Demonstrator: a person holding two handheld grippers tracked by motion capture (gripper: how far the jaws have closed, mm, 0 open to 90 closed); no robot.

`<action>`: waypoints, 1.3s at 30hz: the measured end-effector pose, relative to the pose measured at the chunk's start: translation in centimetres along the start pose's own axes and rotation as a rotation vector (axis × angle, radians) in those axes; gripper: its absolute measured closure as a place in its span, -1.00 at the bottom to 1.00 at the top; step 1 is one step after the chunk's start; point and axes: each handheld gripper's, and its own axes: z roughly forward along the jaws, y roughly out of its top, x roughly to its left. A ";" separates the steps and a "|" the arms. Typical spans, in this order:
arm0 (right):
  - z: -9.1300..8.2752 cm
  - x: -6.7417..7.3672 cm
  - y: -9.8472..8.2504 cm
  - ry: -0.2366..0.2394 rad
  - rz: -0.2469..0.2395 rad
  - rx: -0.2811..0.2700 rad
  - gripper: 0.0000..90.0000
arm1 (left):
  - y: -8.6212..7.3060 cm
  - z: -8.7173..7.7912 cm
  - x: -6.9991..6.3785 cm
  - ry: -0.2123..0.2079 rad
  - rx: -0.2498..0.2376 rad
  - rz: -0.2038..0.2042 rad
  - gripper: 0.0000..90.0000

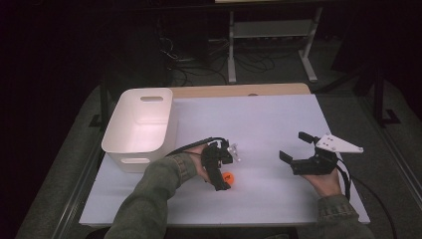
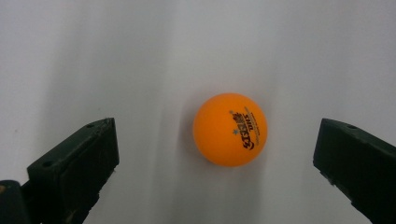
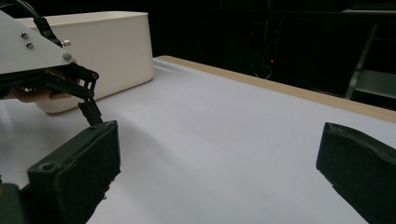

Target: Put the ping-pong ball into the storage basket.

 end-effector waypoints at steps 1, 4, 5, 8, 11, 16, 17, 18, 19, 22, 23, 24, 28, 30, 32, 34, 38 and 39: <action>0.0 0.0 0.0 0.000 0.001 0.001 -1.00 | 0.0 0.1 0.0 -0.003 0.006 0.006 -1.00; 0.1 0.0 0.0 0.000 0.001 0.003 -1.00 | 0.1 0.4 0.0 -0.012 0.010 0.003 -1.00; 0.1 0.0 0.0 0.000 0.002 0.004 -1.00 | 0.1 0.5 0.0 -0.011 0.012 0.004 -1.00; 0.1 -0.1 -0.1 0.001 -0.001 0.007 -1.00 | 0.1 0.6 0.1 -0.007 0.018 0.004 -0.99; 0.1 -0.1 -0.1 0.001 -0.002 0.007 -1.00 | 0.1 0.7 0.1 -0.004 0.018 0.009 -0.90; 0.2 -0.1 -0.1 0.001 0.002 0.010 -1.00 | 0.1 1.0 -0.1 0.018 0.027 0.024 -0.70; 0.2 -0.1 -0.1 0.001 0.002 0.012 -1.00 | 0.1 1.1 -0.1 0.018 0.033 0.028 -0.68; 0.2 -0.1 -0.1 0.001 0.002 0.014 -1.00 | 0.1 1.2 -0.2 0.019 0.039 0.035 -0.66; 0.3 -0.1 -0.1 0.001 0.000 0.016 -1.00 | 0.1 1.2 -0.2 0.020 0.043 0.038 -0.62; 0.3 -0.1 -0.1 0.003 0.000 0.017 -1.00 | 0.1 1.3 -0.3 0.033 0.048 0.043 -0.50; 0.3 -0.1 -0.1 0.003 0.000 0.017 -1.00 | 0.1 1.3 -0.3 0.036 0.048 0.043 -0.44; 0.3 -0.1 -0.1 0.002 0.001 0.016 -1.00 | 0.1 1.3 -0.2 0.034 0.047 0.042 -0.39; 0.3 -0.1 -0.2 0.004 0.002 0.016 -1.00 | 0.0 1.3 -0.2 0.026 0.050 0.046 -0.26; 0.3 -0.1 -0.2 0.004 0.003 0.018 -1.00 | 0.0 1.3 -0.2 0.021 0.048 0.050 -0.19; 0.3 -0.1 -0.2 0.005 0.004 0.019 -1.00 | 0.0 1.3 -0.2 0.018 0.048 0.051 -0.14; 0.3 -0.1 -0.2 0.004 0.003 0.018 -1.00 | 0.0 1.3 -0.2 0.015 0.047 0.052 -0.11; 0.3 -0.1 -0.2 0.004 0.005 0.019 -1.00 | 0.0 1.3 -0.3 -0.001 0.040 0.068 0.04; 0.3 -0.1 -0.2 0.004 0.008 0.021 -1.00 | 0.0 1.3 -0.3 -0.003 0.039 0.073 0.10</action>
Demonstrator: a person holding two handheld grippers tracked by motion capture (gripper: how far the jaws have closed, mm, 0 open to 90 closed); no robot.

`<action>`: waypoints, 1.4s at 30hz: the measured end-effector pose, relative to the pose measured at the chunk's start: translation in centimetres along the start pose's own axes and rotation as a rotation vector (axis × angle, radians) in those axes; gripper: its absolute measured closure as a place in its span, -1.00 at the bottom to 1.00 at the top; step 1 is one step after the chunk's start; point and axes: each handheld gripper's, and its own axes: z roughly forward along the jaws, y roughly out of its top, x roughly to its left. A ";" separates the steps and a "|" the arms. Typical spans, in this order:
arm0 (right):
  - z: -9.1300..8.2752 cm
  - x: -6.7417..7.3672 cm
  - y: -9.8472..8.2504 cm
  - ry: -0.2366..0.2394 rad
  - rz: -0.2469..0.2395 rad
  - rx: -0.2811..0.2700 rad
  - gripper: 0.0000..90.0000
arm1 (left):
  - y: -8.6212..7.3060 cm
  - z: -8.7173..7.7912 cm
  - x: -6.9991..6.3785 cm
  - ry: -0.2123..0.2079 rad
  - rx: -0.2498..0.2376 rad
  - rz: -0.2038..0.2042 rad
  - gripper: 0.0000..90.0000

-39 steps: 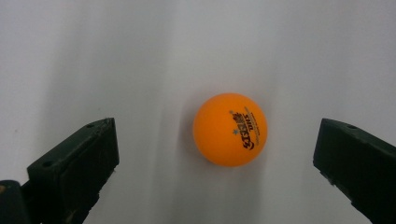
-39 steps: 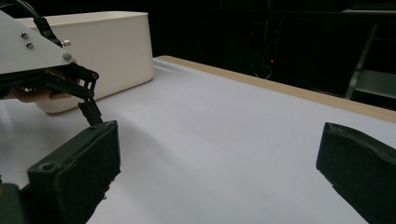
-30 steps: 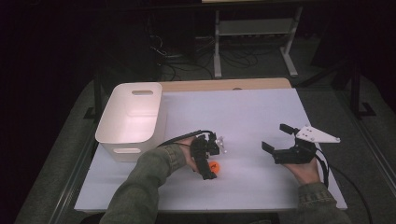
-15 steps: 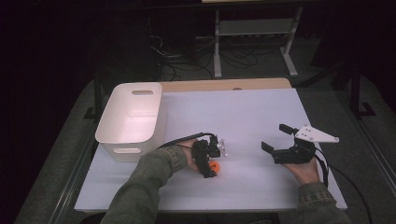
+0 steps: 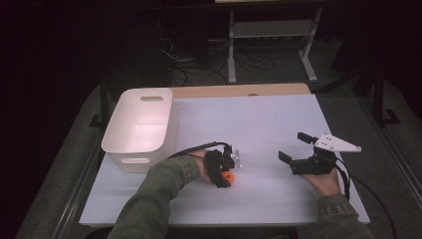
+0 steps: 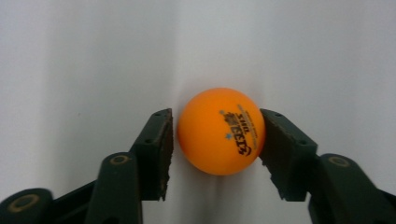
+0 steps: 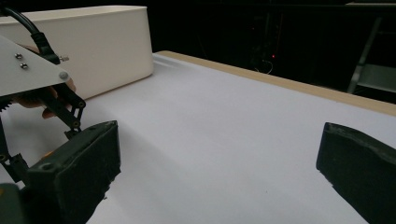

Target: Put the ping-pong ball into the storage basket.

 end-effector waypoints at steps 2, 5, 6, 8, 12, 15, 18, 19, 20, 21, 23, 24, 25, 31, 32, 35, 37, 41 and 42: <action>0.0 0.0 0.0 0.001 0.000 0.005 -1.00 | 0.0 0.0 0.1 -0.005 -0.003 0.004 0.11; 0.0 0.1 0.0 0.001 -0.004 0.006 -1.00 | -0.1 -0.1 0.1 -0.003 -0.003 0.001 0.12; 0.0 0.1 0.0 0.002 -0.004 0.004 -1.00 | -0.1 -0.1 0.1 -0.003 -0.005 0.001 0.12; 0.0 0.1 0.0 0.002 -0.003 0.002 -1.00 | -0.1 -0.2 0.1 -0.006 -0.004 0.001 0.12; 0.0 0.0 0.0 0.002 -0.002 0.002 -1.00 | -0.2 -0.8 0.1 -0.001 -0.002 -0.006 0.12; 0.0 0.0 0.0 0.001 0.000 0.003 -1.00 | -0.3 -1.3 0.1 0.005 -0.007 -0.013 0.12; -0.1 0.1 -0.1 -0.001 0.001 0.004 -1.00 | -0.5 -2.5 -0.1 0.024 -0.020 -0.020 0.12; -0.1 0.1 0.0 -0.002 0.000 0.003 -1.00 | -0.5 -2.7 -0.1 0.025 -0.021 -0.019 0.12; -0.1 0.1 0.0 -0.003 -0.001 0.003 -1.00 | -0.5 -2.9 -0.1 0.028 -0.019 -0.015 0.12; -0.1 0.1 0.0 -0.004 -0.001 0.003 -1.00 | -0.5 -3.0 -0.1 0.028 -0.021 -0.016 0.12; -0.2 0.1 0.0 -0.006 -0.001 0.002 -1.00 | -0.5 -3.4 -0.1 0.028 -0.021 -0.020 0.12; -0.2 0.1 0.0 -0.007 0.000 0.001 -1.00 | -0.4 -3.6 -0.1 0.026 -0.019 -0.018 0.12; -0.2 0.0 -0.1 -0.008 0.001 0.001 -1.00 | -0.4 -3.8 0.0 0.029 -0.016 -0.017 0.12; -0.2 0.0 0.0 -0.010 -0.002 -0.003 -1.00 | -0.3 -5.3 0.1 0.033 -0.025 -0.019 0.13; -0.2 0.0 0.0 -0.010 -0.002 -0.002 -1.00 | -0.2 -5.6 0.1 0.035 -0.023 -0.017 0.13; -0.2 0.0 0.0 -0.010 -0.001 -0.002 -1.00 | -0.2 -6.3 0.1 0.047 -0.022 -0.017 0.13; -0.2 0.0 0.0 -0.010 -0.001 -0.002 -1.00 | -0.3 -6.9 0.1 0.054 -0.024 -0.019 0.13; -0.2 0.0 0.0 -0.009 0.001 -0.003 -1.00 | -0.4 -8.1 0.1 0.071 -0.030 -0.020 0.13; -0.2 0.0 0.0 -0.009 0.001 -0.003 -1.00 | -0.5 -8.4 0.1 0.071 -0.036 -0.024 0.13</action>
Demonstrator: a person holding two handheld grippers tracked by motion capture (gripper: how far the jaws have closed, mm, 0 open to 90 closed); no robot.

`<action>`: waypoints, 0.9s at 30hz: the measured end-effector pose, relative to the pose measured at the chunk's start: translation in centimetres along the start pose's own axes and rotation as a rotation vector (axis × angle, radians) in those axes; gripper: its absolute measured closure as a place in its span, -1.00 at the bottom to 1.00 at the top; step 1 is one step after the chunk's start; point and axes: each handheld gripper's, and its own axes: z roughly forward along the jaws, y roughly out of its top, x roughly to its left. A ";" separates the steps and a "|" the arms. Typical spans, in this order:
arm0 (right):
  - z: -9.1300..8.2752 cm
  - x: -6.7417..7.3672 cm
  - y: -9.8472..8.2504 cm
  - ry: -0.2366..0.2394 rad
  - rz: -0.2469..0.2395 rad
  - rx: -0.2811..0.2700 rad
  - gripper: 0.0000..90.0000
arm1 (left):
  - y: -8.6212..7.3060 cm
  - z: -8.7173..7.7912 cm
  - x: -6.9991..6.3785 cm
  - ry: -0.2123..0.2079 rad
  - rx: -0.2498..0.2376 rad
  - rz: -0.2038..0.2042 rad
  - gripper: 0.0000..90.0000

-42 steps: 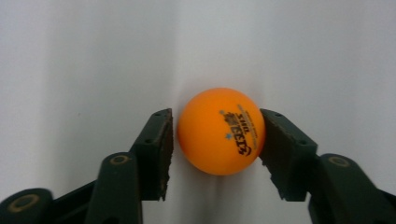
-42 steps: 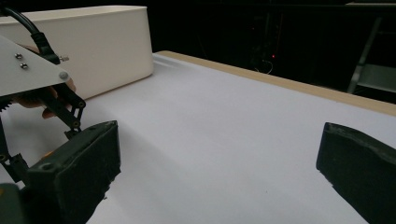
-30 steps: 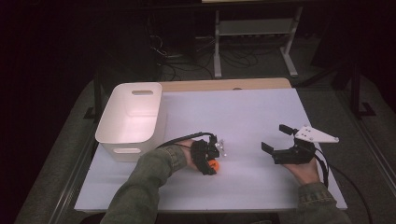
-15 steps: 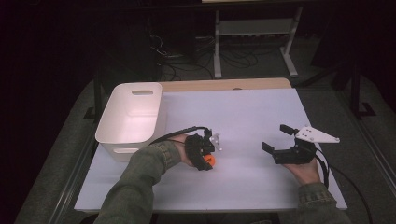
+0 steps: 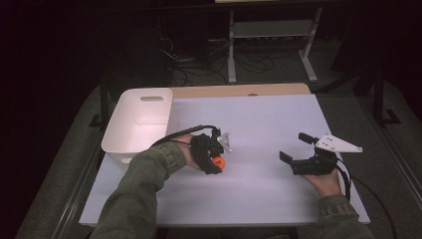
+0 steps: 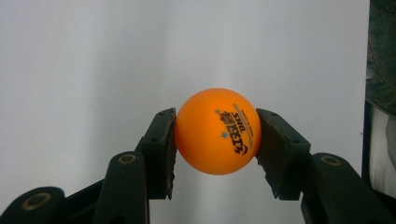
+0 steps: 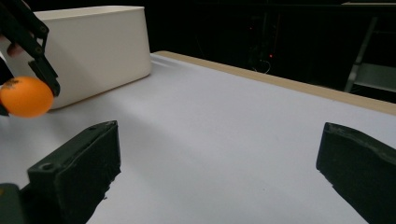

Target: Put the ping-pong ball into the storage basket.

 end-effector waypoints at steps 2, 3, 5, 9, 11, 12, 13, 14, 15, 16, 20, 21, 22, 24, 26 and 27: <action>0.0 0.0 0.0 0.000 0.001 0.000 -1.00 | -0.1 -0.7 0.1 0.004 -0.002 -0.005 0.13; 0.0 0.0 0.0 -0.001 -0.001 0.000 -1.00 | -0.2 -1.0 0.2 0.004 -0.002 -0.004 0.13; 0.0 0.1 0.0 -0.001 -0.002 0.000 -1.00 | -0.3 -1.6 0.3 0.004 -0.004 -0.011 0.13; 0.0 0.1 0.0 -0.006 0.002 -0.001 -1.00 | -0.4 -2.7 0.5 0.006 -0.003 -0.011 0.13; -0.1 0.1 0.0 -0.008 0.002 -0.003 -1.00 | -0.4 -3.2 0.7 0.007 0.003 -0.007 0.13; -0.1 0.0 0.0 -0.008 0.002 -0.004 -1.00 | -0.5 -3.4 0.7 0.008 0.000 -0.008 0.13; -0.1 0.0 0.0 -0.008 0.004 -0.005 -1.00 | -0.6 -3.5 0.8 0.007 0.000 -0.005 0.13; -0.1 0.0 0.0 -0.007 0.005 -0.005 -1.00 | -0.6 -3.6 0.9 0.003 -0.004 -0.010 0.13; -0.1 0.0 0.0 -0.007 0.006 -0.004 -1.00 | -0.7 -3.7 1.0 0.002 -0.003 -0.010 0.13; -0.1 0.0 0.0 -0.007 0.009 -0.004 -1.00 | -0.7 -3.8 1.0 0.002 0.001 -0.012 0.13; -0.1 0.0 0.0 -0.007 0.010 -0.004 -1.00 | -0.8 -4.1 1.3 0.004 0.002 -0.014 0.13; -0.1 0.0 0.0 -0.007 0.010 -0.004 -1.00 | -0.8 -4.2 1.3 0.006 0.005 -0.016 0.13; -0.1 0.0 0.0 -0.008 0.012 -0.004 -1.00 | -0.9 -4.3 1.4 0.007 0.008 -0.013 0.13; -0.1 0.0 0.0 -0.007 0.012 -0.004 -1.00 | -0.9 -4.5 1.4 0.008 0.010 -0.013 0.13; -0.1 0.0 0.0 -0.007 0.012 -0.005 -1.00 | -0.9 -4.9 1.6 0.012 0.012 -0.011 0.13; -0.1 0.0 0.0 -0.007 0.010 -0.005 -1.00 | -0.9 -5.0 1.6 0.013 0.007 -0.013 0.13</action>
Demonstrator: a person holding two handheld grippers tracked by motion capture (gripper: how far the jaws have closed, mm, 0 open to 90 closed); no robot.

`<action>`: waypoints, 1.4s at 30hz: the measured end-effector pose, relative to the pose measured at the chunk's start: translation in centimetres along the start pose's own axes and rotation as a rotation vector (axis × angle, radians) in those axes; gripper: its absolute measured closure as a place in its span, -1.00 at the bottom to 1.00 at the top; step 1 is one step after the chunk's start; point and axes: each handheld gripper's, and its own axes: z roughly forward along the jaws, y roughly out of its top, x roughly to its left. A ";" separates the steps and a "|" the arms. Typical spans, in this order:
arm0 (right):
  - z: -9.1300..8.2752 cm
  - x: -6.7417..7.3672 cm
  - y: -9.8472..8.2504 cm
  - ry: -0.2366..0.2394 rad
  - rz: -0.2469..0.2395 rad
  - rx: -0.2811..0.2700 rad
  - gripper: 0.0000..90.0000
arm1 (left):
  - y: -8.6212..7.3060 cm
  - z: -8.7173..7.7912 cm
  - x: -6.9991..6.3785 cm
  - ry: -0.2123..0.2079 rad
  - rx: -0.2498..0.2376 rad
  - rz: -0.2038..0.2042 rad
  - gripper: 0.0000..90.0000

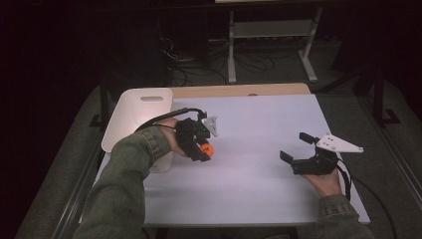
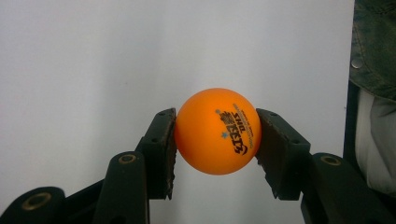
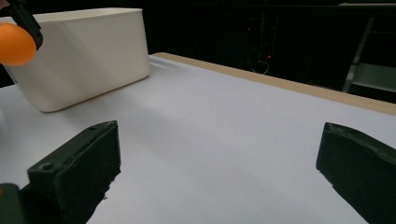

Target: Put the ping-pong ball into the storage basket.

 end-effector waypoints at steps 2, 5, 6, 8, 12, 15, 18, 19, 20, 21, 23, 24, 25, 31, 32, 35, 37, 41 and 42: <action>0.0 0.0 0.0 -0.001 -0.003 0.000 -1.00 | 0.0 -0.3 0.0 0.003 0.003 0.006 0.13; 0.0 0.0 0.0 -0.001 -0.001 0.003 -1.00 | -0.1 -0.6 0.0 0.008 0.004 0.005 0.13; 0.0 0.0 0.0 -0.001 -0.002 0.004 -1.00 | -0.2 -0.7 0.0 0.009 0.001 0.005 0.13; 0.0 0.0 0.0 -0.003 -0.002 0.002 -1.00 | -0.4 -1.0 0.0 0.008 0.000 0.000 0.13; 0.0 0.0 0.0 -0.001 -0.001 0.004 -1.00 | -0.6 -1.5 0.2 0.011 0.005 0.000 0.13; 0.0 0.0 0.0 -0.001 -0.001 0.005 -1.00 | -0.7 -1.9 0.2 0.013 0.010 0.001 0.13; 0.0 0.0 0.0 -0.001 -0.002 0.005 -1.00 | -0.7 -2.3 0.2 0.021 0.003 0.005 0.13; 0.0 0.0 0.0 -0.001 -0.003 0.005 -1.00 | -0.7 -2.5 0.2 0.020 0.004 0.009 0.13; 0.0 0.0 0.0 -0.002 -0.003 0.005 -1.00 | -0.7 -2.6 0.2 0.018 0.006 0.012 0.13; 0.0 0.0 0.0 -0.002 -0.003 0.006 -1.00 | -0.6 -2.7 0.2 0.018 0.006 0.015 0.13; 0.0 0.0 0.0 -0.002 -0.003 0.006 -1.00 | -0.5 -2.9 0.2 0.020 0.013 0.019 0.13; 0.0 0.0 0.0 -0.002 -0.003 0.006 -1.00 | -0.5 -3.1 0.3 0.022 0.018 0.021 0.13; 0.0 0.0 0.0 -0.002 -0.002 0.005 -1.00 | -0.5 -3.2 0.3 0.022 0.020 0.016 0.13; 0.0 0.0 0.0 -0.003 -0.003 0.007 -1.00 | -0.4 -4.0 0.5 0.012 0.042 0.019 0.13; 0.0 0.0 0.0 -0.003 -0.002 0.007 -1.00 | -0.4 -4.2 0.5 0.012 0.046 0.023 0.13; 0.0 0.0 -0.1 -0.003 -0.002 0.008 -1.00 | -0.5 -4.6 0.7 0.006 0.058 0.027 0.13; 0.0 0.0 -0.1 -0.003 -0.003 0.008 -1.00 | -0.6 -4.8 0.8 0.005 0.059 0.027 0.13; 0.0 0.0 -0.1 -0.003 -0.002 0.007 -1.00 | -1.3 -5.3 1.0 0.012 0.053 0.015 0.13; 0.0 0.0 -0.1 -0.003 -0.002 0.008 -1.00 | -1.4 -5.4 1.1 0.016 0.054 0.012 0.13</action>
